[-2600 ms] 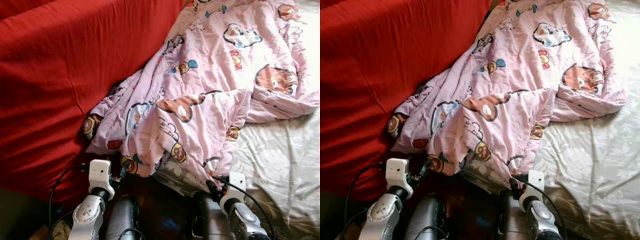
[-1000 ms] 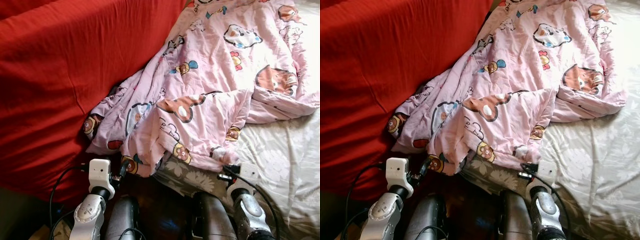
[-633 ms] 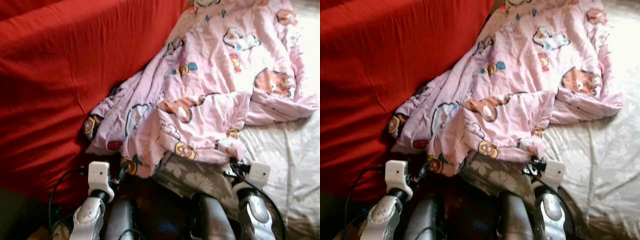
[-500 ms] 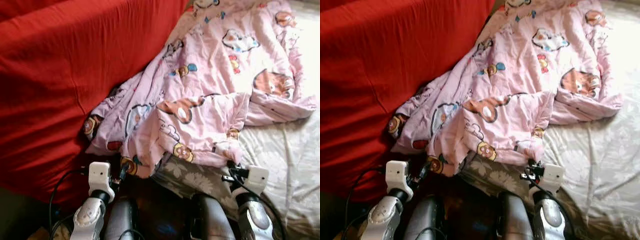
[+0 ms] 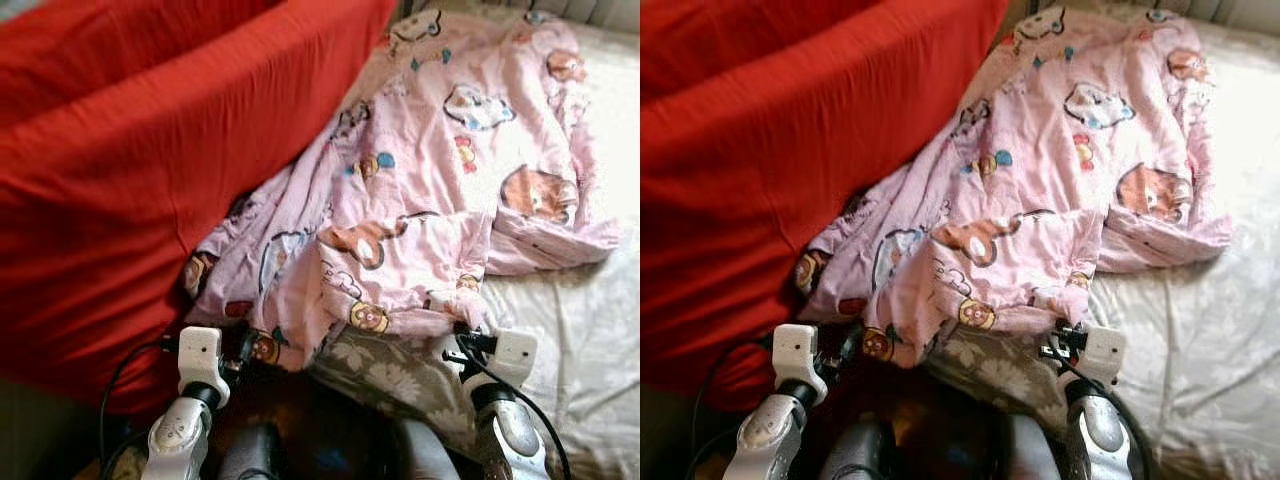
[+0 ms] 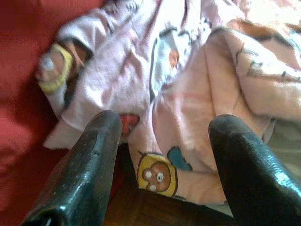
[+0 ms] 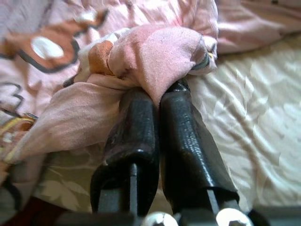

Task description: Clean up the room

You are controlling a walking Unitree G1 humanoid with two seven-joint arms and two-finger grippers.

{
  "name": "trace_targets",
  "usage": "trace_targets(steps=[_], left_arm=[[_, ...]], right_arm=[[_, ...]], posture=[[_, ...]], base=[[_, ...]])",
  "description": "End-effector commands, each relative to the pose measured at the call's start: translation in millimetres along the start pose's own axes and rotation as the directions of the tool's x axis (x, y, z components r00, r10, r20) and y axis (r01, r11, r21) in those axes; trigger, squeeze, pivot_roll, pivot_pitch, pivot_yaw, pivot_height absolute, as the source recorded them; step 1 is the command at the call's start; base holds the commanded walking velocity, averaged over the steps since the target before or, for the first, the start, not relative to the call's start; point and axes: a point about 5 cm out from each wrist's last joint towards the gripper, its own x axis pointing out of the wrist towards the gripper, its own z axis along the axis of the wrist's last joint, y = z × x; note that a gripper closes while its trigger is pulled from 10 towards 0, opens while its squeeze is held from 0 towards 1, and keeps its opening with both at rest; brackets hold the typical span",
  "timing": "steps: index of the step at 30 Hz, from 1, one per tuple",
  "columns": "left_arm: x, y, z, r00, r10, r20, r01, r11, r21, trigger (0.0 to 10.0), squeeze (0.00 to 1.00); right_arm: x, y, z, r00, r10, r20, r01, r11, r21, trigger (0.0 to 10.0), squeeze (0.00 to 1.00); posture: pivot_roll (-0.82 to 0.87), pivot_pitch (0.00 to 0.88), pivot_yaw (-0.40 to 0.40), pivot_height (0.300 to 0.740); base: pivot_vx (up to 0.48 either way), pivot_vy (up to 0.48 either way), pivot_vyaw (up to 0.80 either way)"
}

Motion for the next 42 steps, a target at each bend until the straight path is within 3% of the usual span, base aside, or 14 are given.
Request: trace_targets(steps=[1, 10, 12, 14, 16, 21, 32, 42], left_arm=[[-5.5, 2.7, -7.7, 1.0, 0.013, -0.024, -0.013, 1.0, -0.012, 10.0, 0.0], [-5.5, 2.7, -7.7, 1.0, 0.013, -0.024, -0.013, 1.0, -0.012, 10.0, 0.0], [-16.1, 14.7, -31.8, 0.99, 0.051, -0.131, -0.055, 0.998, -0.026, 10.0, 0.0], [-48.1, 20.0, -89.0, 0.893, 0.099, -0.439, -0.144, 0.987, -0.07, 10.0, 0.0], [-73.3, 17.1, -117.9, 0.788, 0.097, -0.608, -0.176, 0.982, -0.072, 10.0, 0.0], [-81.0, 17.9, -124.5, 0.754, 0.109, -0.647, -0.187, 0.981, -0.052, 10.0, 0.0], [-84.7, 29.8, -126.0, 0.742, 0.145, -0.655, -0.239, 0.97, -0.055, 10.0, 0.0], [-87.2, 29.4, -128.0, 0.737, 0.143, -0.66, -0.248, 0.966, -0.067, 10.0, 0.0]], right_arm=[[-3.6, -0.4, -2.6, 1.0, -0.004, -0.013, 0.004, 1.0, -0.001, 10.0, 0.0], [-4.3, -0.2, -1.8, 1.0, -0.005, -0.018, 0.005, 1.0, -0.001, 10.0, 0.0], [-8.3, 7.9, -4.5, 0.999, 0.045, -0.019, -0.045, 0.999, -0.012, 10.0, 0.0], [-12.8, 2.9, -6.8, 1.0, 0.014, -0.015, -0.014, 1.0, -0.007, 10.0, 0.0], [-11.4, 2.1, -6.3, 1.0, 0.007, -0.012, -0.007, 1.0, -0.011, 10.0, 0.0], [-7.8, 4.8, -1.7, 1.0, 0.025, 0.001, -0.025, 0.999, -0.02, 10.0, 0.0], [-7.6, 3.2, -1.6, 1.0, 0.019, 0.001, -0.019, 1.0, -0.02, 10.0, 0.0], [-6.0, 0.5, 2.2, 1.0, -0.005, 0.018, 0.006, 1.0, -0.029, 10.0, 0.0]], posture=[[0.02, 0.178, 0.019, 0.74], [0.02, 0.178, 0.019, 0.74], [0.03, 0.155, 0.021, 0.74], [0.03, 0.164, 0.009, 0.74], [0.03, 0.161, 0.006, 0.74], [0.02, 0.166, 0.003, 0.74], [0.03, 0.179, 0.0, 0.74], [0.03, 0.187, 0.004, 0.74]], base=[[0.0, 0.0, 0.0], [0.0, 0.0, 0.0], [0.0, 0.0, 0.0], [0.0, 0.0, 0.0], [0.0, 0.0, 0.0], [0.0, 0.0, 0.0], [0.0, 0.0, 0.0], [0.0, 0.0, 0.0]])
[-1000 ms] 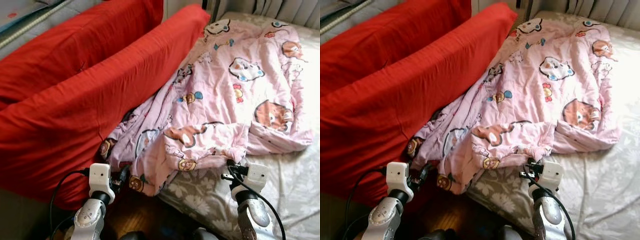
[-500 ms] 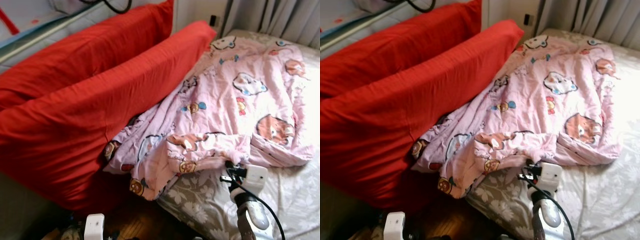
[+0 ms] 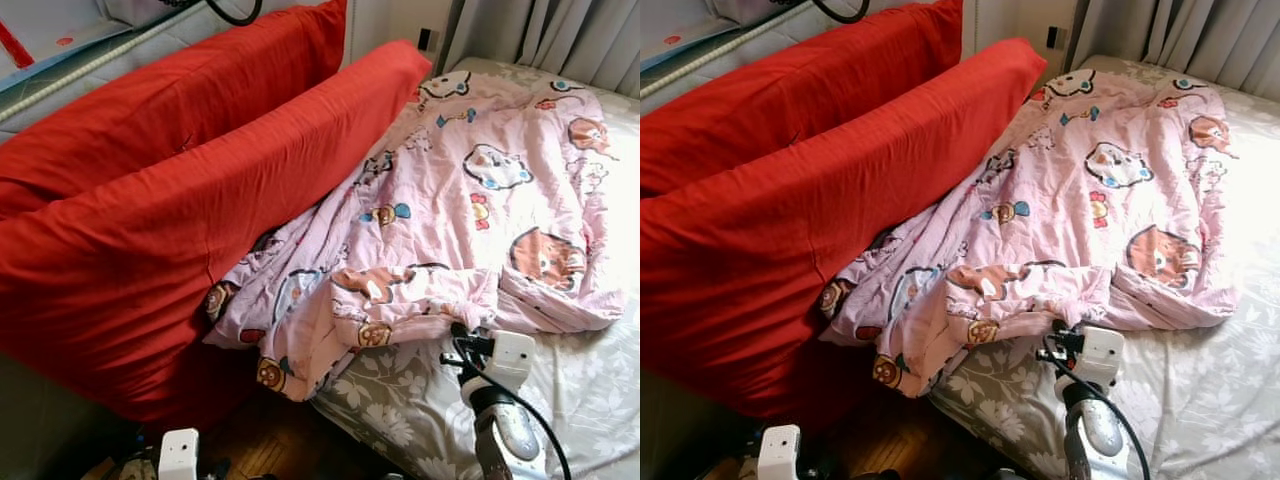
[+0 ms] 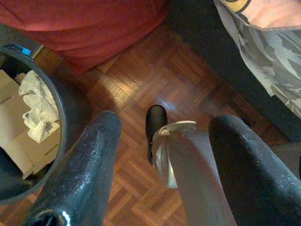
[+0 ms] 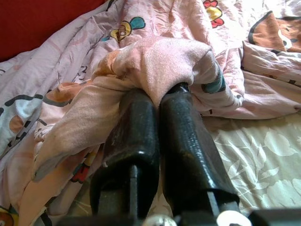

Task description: Clean up the room

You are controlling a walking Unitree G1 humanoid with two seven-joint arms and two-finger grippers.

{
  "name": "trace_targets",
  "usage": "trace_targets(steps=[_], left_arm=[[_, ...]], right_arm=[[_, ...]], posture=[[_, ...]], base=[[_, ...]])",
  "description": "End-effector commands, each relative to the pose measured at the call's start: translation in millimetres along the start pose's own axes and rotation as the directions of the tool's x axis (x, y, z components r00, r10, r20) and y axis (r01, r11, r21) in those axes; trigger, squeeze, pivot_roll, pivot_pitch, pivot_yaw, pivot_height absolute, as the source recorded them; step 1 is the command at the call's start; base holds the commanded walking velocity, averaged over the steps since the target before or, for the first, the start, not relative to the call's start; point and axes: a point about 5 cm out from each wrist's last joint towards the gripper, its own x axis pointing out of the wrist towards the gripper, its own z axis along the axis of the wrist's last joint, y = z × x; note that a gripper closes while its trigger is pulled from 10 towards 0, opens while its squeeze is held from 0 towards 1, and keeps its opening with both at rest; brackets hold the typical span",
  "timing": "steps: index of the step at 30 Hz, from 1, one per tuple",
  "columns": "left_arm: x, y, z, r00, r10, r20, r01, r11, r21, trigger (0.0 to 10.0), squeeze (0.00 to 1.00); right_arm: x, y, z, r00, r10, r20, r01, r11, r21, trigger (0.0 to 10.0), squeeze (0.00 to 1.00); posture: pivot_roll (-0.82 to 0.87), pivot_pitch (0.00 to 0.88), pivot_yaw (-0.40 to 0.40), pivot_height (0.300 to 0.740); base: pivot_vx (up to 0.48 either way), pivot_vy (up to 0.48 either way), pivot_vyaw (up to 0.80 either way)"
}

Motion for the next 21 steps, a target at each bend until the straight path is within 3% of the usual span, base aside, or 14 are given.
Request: trace_targets(steps=[1, 8, 21], left_arm=[[-4.0, 6.0, -10.2, 0.999, 0.015, -0.033, -0.015, 1.0, -0.014, 10.0, 0.0], [-5.5, 8.2, -13.0, 0.999, 0.012, -0.041, -0.012, 1.0, -0.014, 10.0, 0.0], [-5.9, 5.7, -14.8, 0.999, -0.001, -0.038, 0.001, 1.0, -0.017, 10.0, 0.0]], right_arm=[[-2.2, -4.7, -0.4, 1.0, -0.029, 0.006, 0.03, 1.0, -0.008, 10.0, 0.0], [-6.8, -13.3, -0.4, 0.994, -0.105, 0.021, 0.105, 0.994, -0.011, 10.0, 0.0], [-4.9, -15.8, 3.7, 0.992, -0.122, 0.04, 0.123, 0.992, -0.012, 10.0, 0.0]], posture=[[0.02, 0.19, 0.008, 0.74], [0.02, 0.198, 0.014, 0.74], [0.02, 0.204, 0.014, 0.74]], base=[[0.0, 0.0, 0.0], [0.0, 0.0, 0.0], [0.0, 0.0, 0.0]])
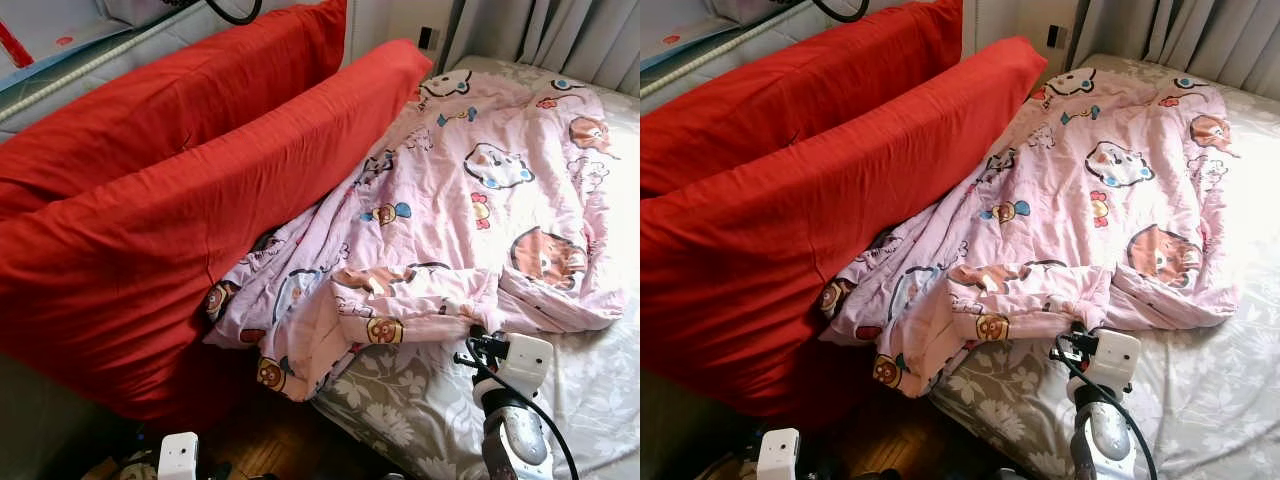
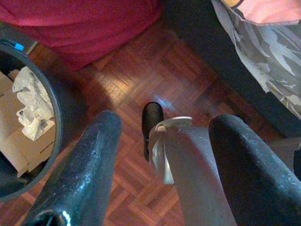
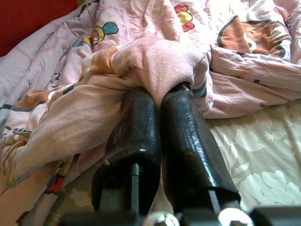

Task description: Clean up the room

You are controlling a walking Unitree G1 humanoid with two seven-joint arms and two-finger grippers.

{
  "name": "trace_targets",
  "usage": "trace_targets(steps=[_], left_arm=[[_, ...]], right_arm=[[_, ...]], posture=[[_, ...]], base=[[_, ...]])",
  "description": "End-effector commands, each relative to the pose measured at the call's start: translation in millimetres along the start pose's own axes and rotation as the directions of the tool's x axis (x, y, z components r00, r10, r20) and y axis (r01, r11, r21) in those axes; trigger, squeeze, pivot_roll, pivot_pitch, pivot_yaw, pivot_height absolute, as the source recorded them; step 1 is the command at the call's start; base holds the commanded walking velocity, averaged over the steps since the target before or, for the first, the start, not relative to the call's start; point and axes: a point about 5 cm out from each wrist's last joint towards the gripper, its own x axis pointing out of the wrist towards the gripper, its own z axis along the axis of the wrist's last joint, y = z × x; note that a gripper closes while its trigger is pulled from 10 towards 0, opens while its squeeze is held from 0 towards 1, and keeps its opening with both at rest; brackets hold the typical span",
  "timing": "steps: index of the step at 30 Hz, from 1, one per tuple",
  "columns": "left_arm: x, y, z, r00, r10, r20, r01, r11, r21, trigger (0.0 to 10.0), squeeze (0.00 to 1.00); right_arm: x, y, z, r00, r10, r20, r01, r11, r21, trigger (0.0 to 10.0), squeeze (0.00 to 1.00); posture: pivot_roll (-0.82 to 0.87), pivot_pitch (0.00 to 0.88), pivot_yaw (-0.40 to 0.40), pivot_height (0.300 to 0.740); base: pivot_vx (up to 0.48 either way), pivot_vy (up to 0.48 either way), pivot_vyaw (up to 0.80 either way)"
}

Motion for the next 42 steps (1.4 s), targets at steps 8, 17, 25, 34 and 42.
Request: trace_targets(steps=[8, 17, 25, 34, 42], left_arm=[[-4.6, 3.9, -12.1, 0.999, 0.014, -0.032, -0.015, 1.0, -0.014, 10.0, 0.0], [-6.6, 6.6, -15.9, 0.999, 0.02, -0.042, -0.02, 1.0, -0.011, 10.0, 0.0], [-7.3, 6.7, -17.5, 0.999, 0.019, -0.045, -0.02, 1.0, -0.011, 10.0, 0.0], [-7.0, 4.5, -18.0, 0.999, 0.015, -0.044, -0.016, 1.0, -0.013, 10.0, 0.0], [-6.6, 4.1, -17.1, 0.999, 0.014, -0.04, -0.014, 1.0, -0.012, 10.0, 0.0]], right_arm=[[-1.7, -4.4, 1.1, 1.0, -0.019, 0.011, 0.019, 1.0, -0.004, 10.0, 0.0], [-2.3, -1.3, -0.7, 1.0, -0.007, 0.006, 0.007, 1.0, -0.005, 10.0, 0.0], [-1.9, -2.6, 0.3, 1.0, -0.008, 0.008, 0.008, 1.0, -0.009, 10.0, 0.0], [-1.1, -2.2, -0.3, 1.0, -0.005, 0.007, 0.005, 1.0, -0.015, 10.0, 0.0], [1.6, -6.5, 5.4, 0.999, -0.027, 0.034, 0.028, 0.999, -0.02, 10.0, 0.0]], posture=[[0.02, 0.205, 0.012, 0.74], [0.02, 0.198, 0.012, 0.74], [0.02, 0.187, 0.01, 0.74], [0.02, 0.178, 0.009, 0.74], [0.02, 0.173, 0.009, 0.74]], base=[[0.0, 0.0, 0.0], [-0.027, 0.0, 0.0], [-0.251, 0.0, 0.0], [-0.266, 0.0, 0.0], [-0.276, 0.0, 0.0]])
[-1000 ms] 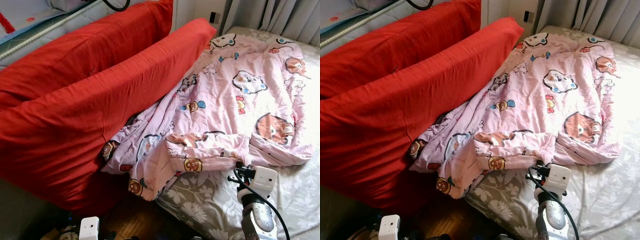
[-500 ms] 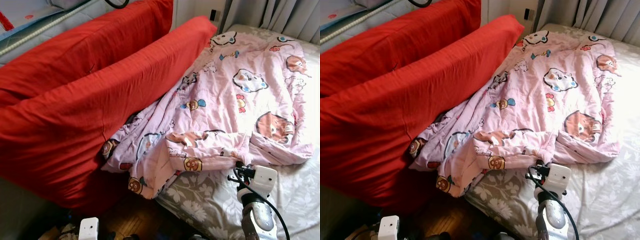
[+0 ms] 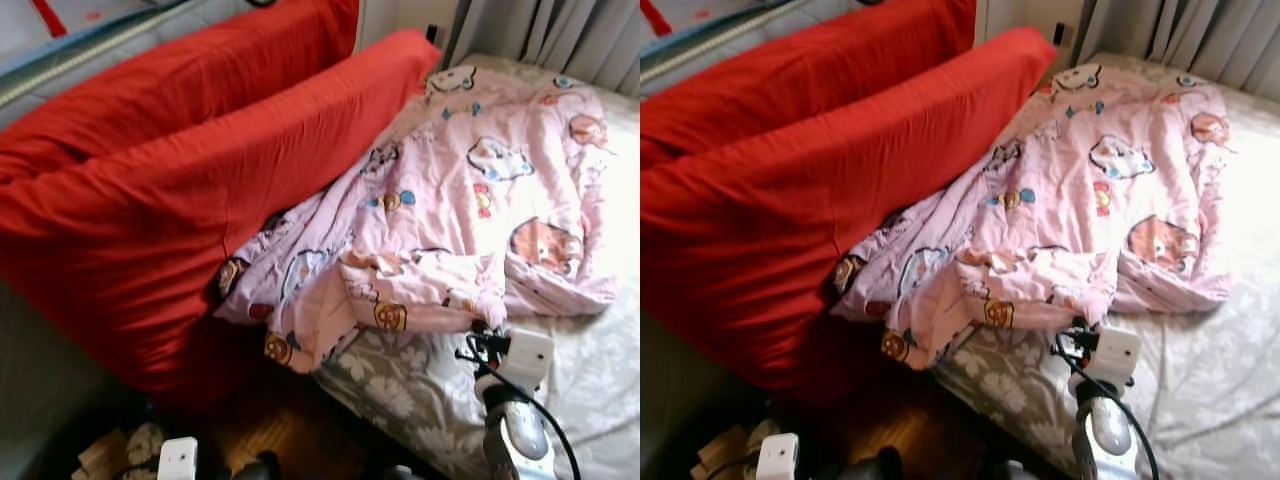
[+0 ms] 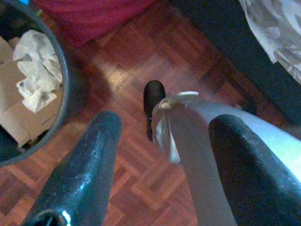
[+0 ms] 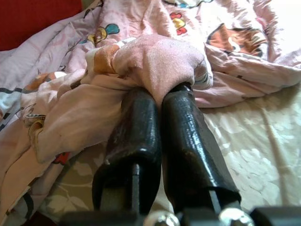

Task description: Clean up the room

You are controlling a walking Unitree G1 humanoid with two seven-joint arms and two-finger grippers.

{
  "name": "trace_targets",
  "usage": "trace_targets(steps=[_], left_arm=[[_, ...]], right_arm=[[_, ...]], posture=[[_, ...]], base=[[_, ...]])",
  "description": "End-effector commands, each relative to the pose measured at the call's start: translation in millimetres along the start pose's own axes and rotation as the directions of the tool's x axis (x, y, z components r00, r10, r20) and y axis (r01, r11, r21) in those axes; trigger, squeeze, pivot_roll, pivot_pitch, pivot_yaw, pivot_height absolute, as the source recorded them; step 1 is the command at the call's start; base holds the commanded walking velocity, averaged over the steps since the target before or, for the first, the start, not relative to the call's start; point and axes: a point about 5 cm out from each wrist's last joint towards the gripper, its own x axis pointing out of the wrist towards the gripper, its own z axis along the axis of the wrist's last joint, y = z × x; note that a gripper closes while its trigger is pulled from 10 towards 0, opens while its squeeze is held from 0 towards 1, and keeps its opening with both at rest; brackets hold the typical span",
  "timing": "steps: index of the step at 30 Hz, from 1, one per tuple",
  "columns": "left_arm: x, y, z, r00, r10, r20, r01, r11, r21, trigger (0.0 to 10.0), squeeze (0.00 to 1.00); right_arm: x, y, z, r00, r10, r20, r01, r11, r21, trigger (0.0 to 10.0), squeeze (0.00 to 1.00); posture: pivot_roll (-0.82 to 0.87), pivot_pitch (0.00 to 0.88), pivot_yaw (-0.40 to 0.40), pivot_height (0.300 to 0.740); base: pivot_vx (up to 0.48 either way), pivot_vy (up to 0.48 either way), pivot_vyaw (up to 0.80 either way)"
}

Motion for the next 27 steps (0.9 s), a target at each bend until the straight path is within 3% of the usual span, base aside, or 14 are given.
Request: trace_targets(steps=[1, 27], left_arm=[[-4.7, 1.3, -14.2, 0.999, 0.009, -0.044, -0.01, 1.0, -0.014, 10.0, 0.0], [-2.7, -0.6, -8.7, 1.0, 0.007, -0.021, -0.007, 1.0, -0.019, 10.0, 0.0]], right_arm=[[0.6, -4.2, 1.5, 1.0, -0.016, 0.008, 0.016, 1.0, -0.004, 10.0, 0.0], [3.3, -8.3, 5.8, 0.998, -0.059, 0.034, 0.06, 0.998, -0.012, 10.0, 0.0]], posture=[[0.02, 0.174, 0.008, 0.74], [0.02, 0.196, 0.009, 0.74]], base=[[-0.274, 0.0, 0.0], [-0.275, 0.0, 0.0]])
